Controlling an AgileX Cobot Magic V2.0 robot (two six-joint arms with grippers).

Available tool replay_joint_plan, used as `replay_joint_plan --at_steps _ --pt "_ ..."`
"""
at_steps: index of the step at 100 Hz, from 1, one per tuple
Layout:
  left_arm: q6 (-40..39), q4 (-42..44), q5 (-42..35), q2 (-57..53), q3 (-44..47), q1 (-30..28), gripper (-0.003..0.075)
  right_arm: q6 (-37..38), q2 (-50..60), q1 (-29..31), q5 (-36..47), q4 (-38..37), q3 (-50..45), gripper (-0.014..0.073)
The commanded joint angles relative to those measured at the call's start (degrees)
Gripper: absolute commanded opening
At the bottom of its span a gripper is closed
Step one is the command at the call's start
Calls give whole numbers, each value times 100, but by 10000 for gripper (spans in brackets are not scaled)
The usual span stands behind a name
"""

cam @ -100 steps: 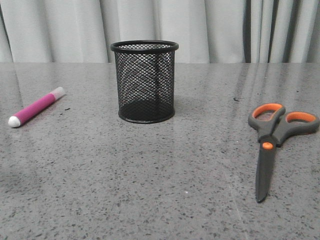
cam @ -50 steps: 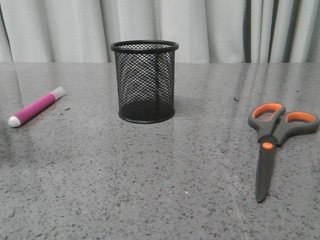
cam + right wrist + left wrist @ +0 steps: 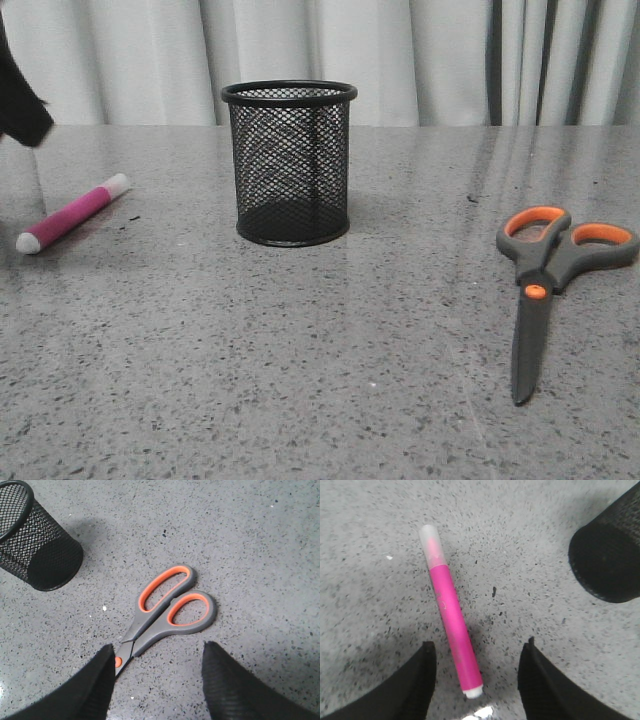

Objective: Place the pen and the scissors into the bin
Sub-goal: 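Lower the left gripper onto the pink marker and close on it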

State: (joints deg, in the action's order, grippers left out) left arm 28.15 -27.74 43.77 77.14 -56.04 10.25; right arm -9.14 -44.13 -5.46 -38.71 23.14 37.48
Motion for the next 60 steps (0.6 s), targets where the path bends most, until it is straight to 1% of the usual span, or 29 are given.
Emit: replay_joint_plan --at_steps 1,16,44,60 --pt "17 132 -195 170 -338 191 346 -77 -13 35 327 32 194 351" --pt "-5 275 -325 578 -521 284 346 -77 -13 35 317 32 194 351" --pt "-5 405 -653 831 -665 284 346 -77 -13 35 309 32 194 351" --pt "-5 404 -657 1026 -677 284 346 -77 -13 35 309 32 194 351"
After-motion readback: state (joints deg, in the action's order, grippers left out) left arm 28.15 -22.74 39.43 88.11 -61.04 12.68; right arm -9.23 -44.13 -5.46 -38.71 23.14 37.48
